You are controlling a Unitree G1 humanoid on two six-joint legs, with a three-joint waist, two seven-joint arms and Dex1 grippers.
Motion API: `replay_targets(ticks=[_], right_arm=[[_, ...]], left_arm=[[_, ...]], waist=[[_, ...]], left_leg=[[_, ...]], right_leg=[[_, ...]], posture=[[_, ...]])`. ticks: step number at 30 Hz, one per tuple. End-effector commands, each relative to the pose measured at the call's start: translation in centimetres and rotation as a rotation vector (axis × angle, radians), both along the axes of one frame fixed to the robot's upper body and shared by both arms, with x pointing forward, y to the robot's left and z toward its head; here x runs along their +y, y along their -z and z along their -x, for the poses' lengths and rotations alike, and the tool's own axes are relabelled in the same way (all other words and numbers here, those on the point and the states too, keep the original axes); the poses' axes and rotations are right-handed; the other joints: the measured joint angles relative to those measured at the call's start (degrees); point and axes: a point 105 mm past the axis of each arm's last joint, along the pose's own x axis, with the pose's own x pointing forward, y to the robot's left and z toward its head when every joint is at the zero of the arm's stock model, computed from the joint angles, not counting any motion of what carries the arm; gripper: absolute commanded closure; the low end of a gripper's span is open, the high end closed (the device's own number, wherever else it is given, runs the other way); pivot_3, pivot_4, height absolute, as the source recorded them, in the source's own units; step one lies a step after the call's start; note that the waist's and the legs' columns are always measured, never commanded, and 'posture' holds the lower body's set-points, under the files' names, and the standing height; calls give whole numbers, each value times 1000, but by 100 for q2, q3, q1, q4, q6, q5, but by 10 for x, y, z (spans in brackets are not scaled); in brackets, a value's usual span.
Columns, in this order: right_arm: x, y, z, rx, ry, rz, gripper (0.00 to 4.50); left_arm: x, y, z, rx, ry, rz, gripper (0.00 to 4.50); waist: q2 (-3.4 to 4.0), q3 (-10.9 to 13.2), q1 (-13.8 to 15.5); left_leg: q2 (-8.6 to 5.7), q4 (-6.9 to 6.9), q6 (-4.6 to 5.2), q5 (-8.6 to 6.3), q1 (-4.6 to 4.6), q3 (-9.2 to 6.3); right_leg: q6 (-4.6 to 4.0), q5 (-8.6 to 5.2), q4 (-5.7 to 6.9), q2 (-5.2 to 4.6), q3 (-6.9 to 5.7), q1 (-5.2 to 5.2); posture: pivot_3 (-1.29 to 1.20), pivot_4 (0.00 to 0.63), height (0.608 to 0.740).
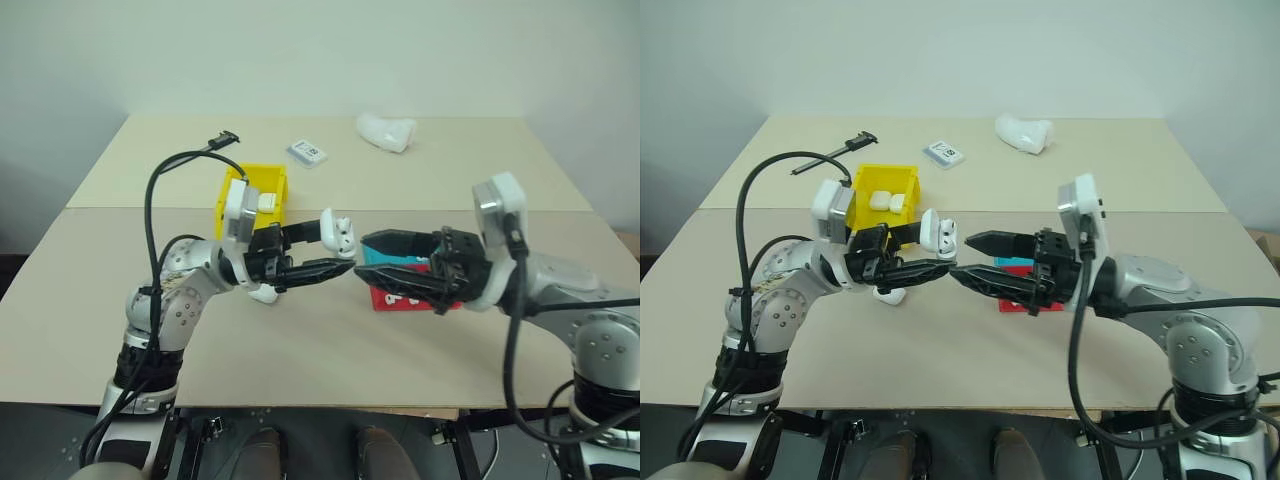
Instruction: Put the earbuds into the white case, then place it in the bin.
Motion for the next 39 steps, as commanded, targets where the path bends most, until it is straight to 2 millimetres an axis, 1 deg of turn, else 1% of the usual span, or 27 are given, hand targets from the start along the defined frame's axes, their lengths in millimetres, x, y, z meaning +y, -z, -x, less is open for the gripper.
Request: replay_targets(ticks=[1,3,5,9,10,11,13,16,19,22,26,28,32,35,36,39], right_arm=[[-4,-12,10,-64,-50,-8,1431],[-7,-15,-1,-80,8,35,1964],[-8,-24,-13,-114,69,84,2637],[-2,-53,-25,-277,97,230,3984],[0,-58,-27,-298,93,258,4363],[2,-60,-28,-315,85,283,4470],[11,-61,-26,-318,41,355,4470],[21,-51,-27,-332,-3,503,4470],[28,-42,-32,-375,-19,601,4470],[32,-35,-40,-417,-18,667,4470],[29,-26,-49,-426,3,725,4470],[24,-24,-51,-413,18,731,4470],[5,-23,-52,-372,54,732,4470],[-1,-22,-51,-355,62,728,4470],[-2,-24,-51,-352,76,708,4470],[-5,-46,-53,-326,129,563,4470]], left_arm=[[-2,-10,3,-61,8,20,1668],[-5,-6,1,-60,4,9,1668],[-8,0,0,-66,1,-11,1668],[-18,9,-3,-69,13,-50,1668],[-20,10,-5,-71,15,-55,1668],[-22,11,-6,-75,16,-61,1668],[-26,12,-10,-89,9,-76,1668],[-30,10,-17,-100,-11,-71,1668],[-32,8,-18,-107,-14,-64,1668],[-29,8,-17,-116,-19,-64,1668],[-22,7,-16,-122,-54,-59,1668],[-18,5,-16,-125,-79,-50,1668],[-4,0,-16,-130,-142,-32,1668],[2,-3,-16,-133,-174,-25,1668],[4,-5,-16,-136,-189,-21,1668],[12,-12,-20,-140,-269,18,1668]], waist=[[0,0,-7],[0,0,-20],[0,0,-26],[0,0,-21],[0,0,-12],[0,0,-5],[0,0,2],[0,0,3],[0,0,3],[0,0,1],[1,0,-3],[0,0,4],[2,-1,13],[0,0,14],[1,0,14],[0,0,-4]], left_leg=[[0,0,0,0,1,0],[0,2,0,0,3,0],[0,2,0,0,5,0],[-1,2,0,0,3,2],[0,0,1,0,2,2],[0,0,3,-1,-2,2],[1,2,7,-4,-9,3],[0,12,10,-5,-25,4],[1,20,15,-8,-30,2],[1,22,17,-10,-31,2],[2,22,18,-10,-33,2],[3,22,18,-10,-33,3],[4,28,17,-10,-34,2],[6,28,18,-10,-35,1],[5,30,18,-10,-35,2],[5,30,18,-10,-32,1]], right_leg=[[0,0,0,0,0,1],[0,0,2,0,1,1],[0,1,4,0,3,0],[0,1,4,1,5,-6],[0,1,2,1,2,-5],[0,0,1,2,2,-9],[0,0,-4,1,-2,-10],[0,0,-1,-3,0,-20],[0,0,-1,-3,-5,-19],[0,0,-1,-3,-4,-21],[0,0,1,-2,-4,-25],[0,0,3,-3,-4,-25],[0,0,3,-4,-8,-22],[0,0,1,-5,-12,-21],[0,0,3,-7,-9,-22],[0,1,6,-5,-8,-21]], posture=[[0,150,740],[0,150,740],[0,150,740],[0,150,740],[0,150,740],[0,150,740],[0,150,740],[0,150,740],[0,150,740],[0,150,740],[0,150,740],[0,150,740],[0,150,740],[0,150,740],[0,150,740],[0,150,740]])
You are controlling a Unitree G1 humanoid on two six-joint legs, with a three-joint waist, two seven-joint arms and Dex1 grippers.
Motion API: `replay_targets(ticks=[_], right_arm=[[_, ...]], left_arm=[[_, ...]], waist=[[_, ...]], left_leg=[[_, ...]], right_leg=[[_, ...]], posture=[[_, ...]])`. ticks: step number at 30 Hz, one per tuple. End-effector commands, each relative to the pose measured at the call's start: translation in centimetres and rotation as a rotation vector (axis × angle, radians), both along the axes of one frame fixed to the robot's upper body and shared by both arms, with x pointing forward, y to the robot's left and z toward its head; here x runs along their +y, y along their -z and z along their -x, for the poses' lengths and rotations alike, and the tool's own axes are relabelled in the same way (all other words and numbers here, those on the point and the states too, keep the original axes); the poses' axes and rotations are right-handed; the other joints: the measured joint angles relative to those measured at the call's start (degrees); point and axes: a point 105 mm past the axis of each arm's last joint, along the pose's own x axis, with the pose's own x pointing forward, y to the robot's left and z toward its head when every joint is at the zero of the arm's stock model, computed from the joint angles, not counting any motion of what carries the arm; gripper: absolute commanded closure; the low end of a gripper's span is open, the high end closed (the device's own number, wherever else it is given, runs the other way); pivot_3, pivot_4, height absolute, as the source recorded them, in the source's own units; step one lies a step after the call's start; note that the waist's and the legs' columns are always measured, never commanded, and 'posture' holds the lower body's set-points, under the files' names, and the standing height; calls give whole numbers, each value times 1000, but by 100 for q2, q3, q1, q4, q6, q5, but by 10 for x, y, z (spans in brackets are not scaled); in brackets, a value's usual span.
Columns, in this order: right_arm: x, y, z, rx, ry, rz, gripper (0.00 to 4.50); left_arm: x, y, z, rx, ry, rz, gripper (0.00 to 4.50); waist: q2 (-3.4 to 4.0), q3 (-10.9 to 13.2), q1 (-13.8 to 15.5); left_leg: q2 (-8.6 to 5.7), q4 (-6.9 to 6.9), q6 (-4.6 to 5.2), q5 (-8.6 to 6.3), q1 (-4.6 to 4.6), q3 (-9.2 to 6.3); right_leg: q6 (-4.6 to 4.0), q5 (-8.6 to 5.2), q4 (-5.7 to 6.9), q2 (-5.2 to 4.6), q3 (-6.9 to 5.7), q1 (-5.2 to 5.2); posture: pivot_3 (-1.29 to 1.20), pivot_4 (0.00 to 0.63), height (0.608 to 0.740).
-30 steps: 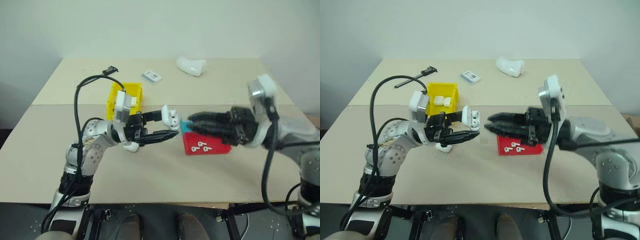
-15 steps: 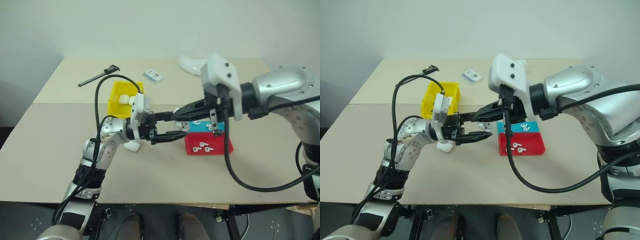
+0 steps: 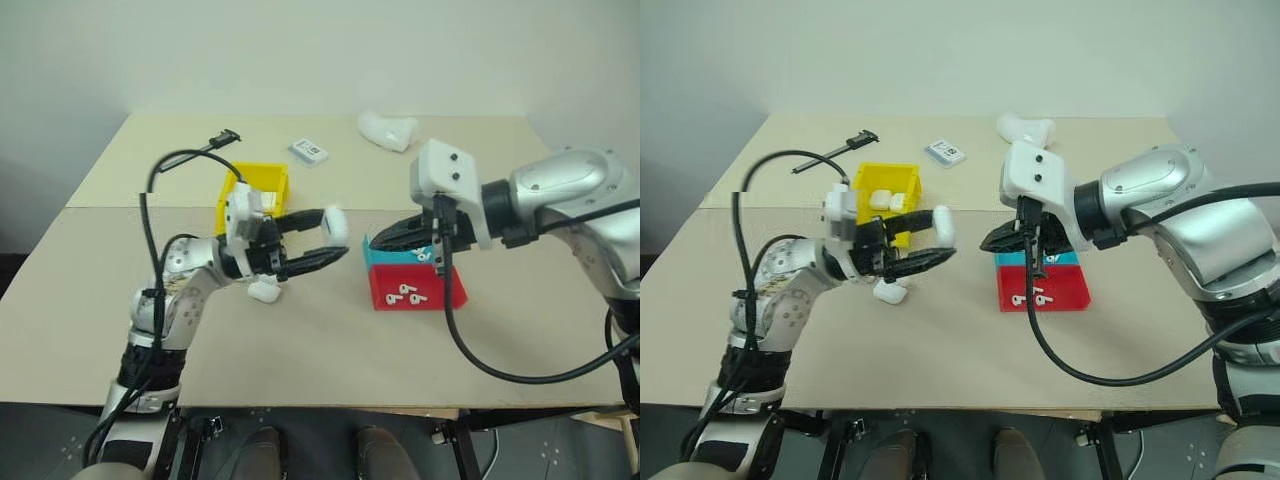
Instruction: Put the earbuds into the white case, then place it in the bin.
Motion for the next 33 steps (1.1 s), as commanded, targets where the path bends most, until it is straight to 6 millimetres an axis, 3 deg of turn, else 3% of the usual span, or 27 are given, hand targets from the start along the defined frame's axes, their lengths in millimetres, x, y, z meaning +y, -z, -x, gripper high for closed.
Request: replay_targets(ticks=[1,6,9,12,16,24,25,28,33], right_arm=[[-9,-43,3,-59,38,-204,4470],[-21,-32,6,-76,109,-273,4470],[-17,-15,-7,-149,214,-244,4470],[-9,-8,-11,-164,243,-235,4470],[-3,-7,-10,-162,235,-235,4470],[-2,-8,-7,-164,230,-236,4470],[-2,-8,-6,-163,230,-236,4500],[-3,-7,-6,-161,234,-238,4500],[-6,-7,-5,-151,251,-246,4500]], left_arm=[[12,-20,-3,-57,-118,83,1668],[50,-38,-55,-37,-650,240,1668],[71,-30,-88,-33,-945,213,1668],[80,-19,-113,11,-1100,182,1668],[78,-5,-135,78,-1162,164,1668],[78,19,-155,102,-1211,29,1668],[80,22,-156,112,-1223,22,961],[82,22,-157,114,-1222,24,68],[87,15,-150,69,-1206,21,20]], waist=[[0,0,0],[-2,0,40],[-1,-1,66],[-1,-1,45],[-1,-1,66],[-2,0,80],[-2,-1,77],[-2,0,62],[-2,0,64]], left_leg=[[0,0,0,0,1,-1],[-1,3,2,-2,-1,-12],[-5,10,2,-1,-1,-15],[-6,11,2,-1,2,-12],[-6,10,2,-1,-9,-9],[-7,13,3,-2,-17,16],[-7,13,3,-2,-17,18],[-7,12,3,-2,-16,18],[-7,12,3,-2,-17,19]], right_leg=[[0,0,1,1,1,1],[1,1,-7,-3,-7,12],[5,3,-1,-5,-8,14],[7,7,2,-2,-3,12],[8,6,-4,-2,-7,4],[8,6,-10,-2,-9,1],[8,6,-9,-2,-9,1],[8,6,-8,-2,-9,1],[8,6,-9,-3,-9,1]], posture=[[0,150,740],[0,150,740],[0,150,740],[0,150,740],[0,150,740],[0,150,740],[0,150,740],[0,150,740],[0,150,740]])
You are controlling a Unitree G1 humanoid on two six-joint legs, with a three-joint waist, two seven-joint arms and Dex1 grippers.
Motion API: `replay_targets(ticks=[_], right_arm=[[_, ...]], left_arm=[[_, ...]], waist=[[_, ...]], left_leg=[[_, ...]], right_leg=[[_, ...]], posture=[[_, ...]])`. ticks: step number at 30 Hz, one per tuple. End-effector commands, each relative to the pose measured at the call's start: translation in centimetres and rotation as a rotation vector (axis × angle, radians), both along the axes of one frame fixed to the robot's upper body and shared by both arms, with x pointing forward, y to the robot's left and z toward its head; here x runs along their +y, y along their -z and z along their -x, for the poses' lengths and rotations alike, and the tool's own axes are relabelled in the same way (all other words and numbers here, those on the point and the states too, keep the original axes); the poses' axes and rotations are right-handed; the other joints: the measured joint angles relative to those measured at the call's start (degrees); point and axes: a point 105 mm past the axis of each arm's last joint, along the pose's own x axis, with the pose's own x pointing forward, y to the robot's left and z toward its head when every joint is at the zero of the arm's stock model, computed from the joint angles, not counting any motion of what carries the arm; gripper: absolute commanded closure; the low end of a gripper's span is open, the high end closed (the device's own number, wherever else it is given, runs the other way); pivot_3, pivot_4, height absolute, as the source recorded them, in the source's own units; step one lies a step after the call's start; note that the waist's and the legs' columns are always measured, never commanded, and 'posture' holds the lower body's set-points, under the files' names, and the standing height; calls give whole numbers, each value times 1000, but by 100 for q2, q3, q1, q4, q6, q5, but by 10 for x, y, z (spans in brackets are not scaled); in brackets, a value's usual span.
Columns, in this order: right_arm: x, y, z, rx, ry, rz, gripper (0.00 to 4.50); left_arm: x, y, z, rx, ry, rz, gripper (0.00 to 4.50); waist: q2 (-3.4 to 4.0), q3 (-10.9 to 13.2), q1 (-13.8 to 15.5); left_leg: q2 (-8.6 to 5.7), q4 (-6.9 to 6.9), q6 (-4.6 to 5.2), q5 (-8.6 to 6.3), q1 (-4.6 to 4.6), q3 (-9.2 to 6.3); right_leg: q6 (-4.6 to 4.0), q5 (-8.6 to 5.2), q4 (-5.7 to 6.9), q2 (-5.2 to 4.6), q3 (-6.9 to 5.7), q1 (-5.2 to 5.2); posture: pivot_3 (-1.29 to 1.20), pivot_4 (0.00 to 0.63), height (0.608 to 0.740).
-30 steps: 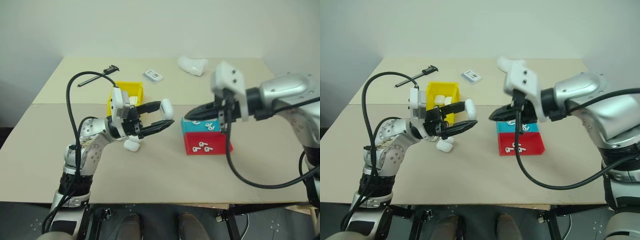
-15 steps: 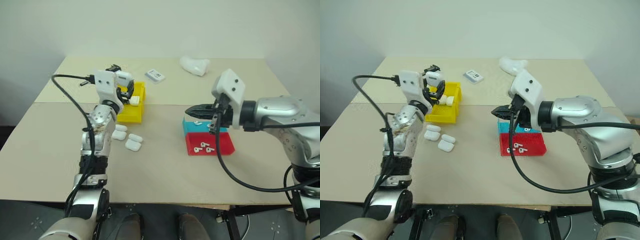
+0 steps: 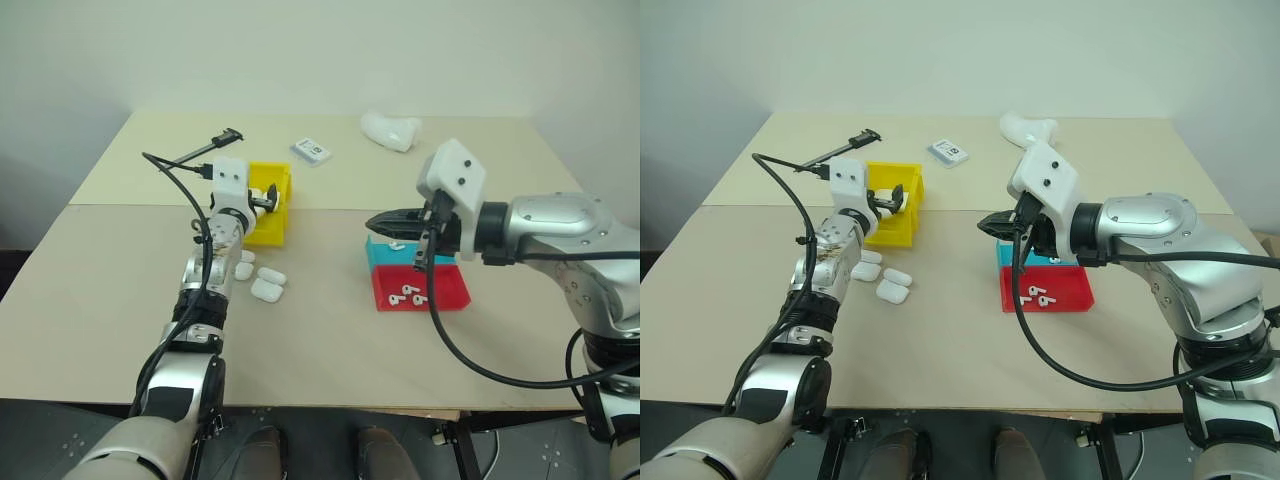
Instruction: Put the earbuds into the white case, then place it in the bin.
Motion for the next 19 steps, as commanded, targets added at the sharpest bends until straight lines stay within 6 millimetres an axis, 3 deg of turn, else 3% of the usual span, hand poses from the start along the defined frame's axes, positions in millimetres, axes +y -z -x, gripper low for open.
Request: replay_targets(ticks=[1,4,8,11,14,19], right_arm=[[-6,-11,4,-45,17,-20,4500],[-11,-6,1,-72,48,-60,4500],[-22,8,-1,-107,81,-84,4500],[-39,33,0,-45,80,-95,4500],[-52,47,5,-2,79,-109,4500],[-66,55,14,7,66,-82,4500]], left_arm=[[4,-31,11,-116,38,-35,20],[7,-46,46,-171,219,-57,20],[8,-50,92,-162,433,-70,20],[13,-48,136,-80,638,-171,20],[16,-48,168,-7,773,-215,20],[17,-45,215,115,990,-215,20]], waist=[[0,0,-2],[0,-1,-69],[0,0,-69],[0,0,-72],[1,0,-45],[-1,0,-62]], left_leg=[[0,0,0,0,0,0],[3,-2,-1,0,0,0],[8,-6,-13,7,8,-5],[8,-7,-15,8,18,3],[3,-9,-14,7,34,7],[6,-23,-12,6,47,3]], right_leg=[[0,0,0,0,0,0],[0,0,1,1,1,0],[-1,0,9,-1,11,-4],[-1,0,11,-1,7,4],[0,-1,8,-6,4,19],[0,-3,5,-4,13,17]], posture=[[0,150,740],[0,150,740],[0,150,740],[0,150,740],[0,150,740],[0,150,740]])
